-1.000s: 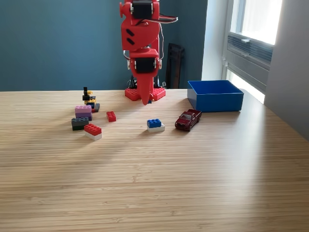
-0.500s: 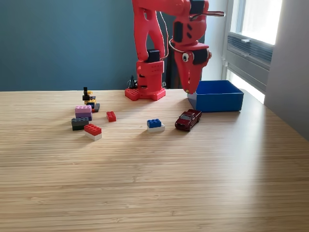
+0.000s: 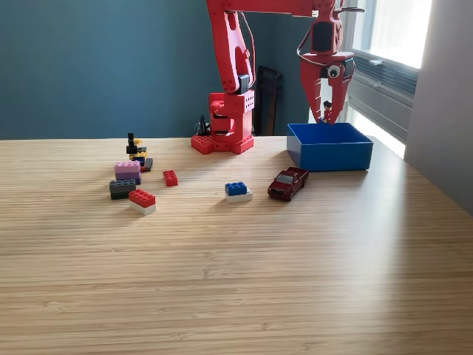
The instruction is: Grasp a lego block and put it in the bin.
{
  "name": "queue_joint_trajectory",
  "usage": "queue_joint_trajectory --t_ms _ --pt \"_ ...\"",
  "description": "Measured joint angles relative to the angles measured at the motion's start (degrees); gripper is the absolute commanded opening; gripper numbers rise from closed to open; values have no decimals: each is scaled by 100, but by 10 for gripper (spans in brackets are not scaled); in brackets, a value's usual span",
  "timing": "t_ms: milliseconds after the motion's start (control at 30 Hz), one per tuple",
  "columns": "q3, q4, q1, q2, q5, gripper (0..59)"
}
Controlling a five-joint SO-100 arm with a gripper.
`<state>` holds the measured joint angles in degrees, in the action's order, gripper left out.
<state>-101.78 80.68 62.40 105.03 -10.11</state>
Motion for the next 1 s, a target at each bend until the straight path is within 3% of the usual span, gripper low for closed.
queue_joint_trajectory --t_ms 133,167,267,333,400,533,600,667,733,1000 --pt "-35 -185 316 0 44 3" --pt "-88 -246 352 0 26 26" --pt "-229 -352 378 0 114 233" --pt "-316 -360 378 0 185 291" --pt "-360 -360 378 0 237 301" --pt "-369 -360 378 0 272 270" --pt "-369 -360 343 0 272 203" --pt "-369 -360 167 0 202 100" --pt "-369 -360 -123 0 123 46" --pt "-369 -360 -1872 0 220 18"
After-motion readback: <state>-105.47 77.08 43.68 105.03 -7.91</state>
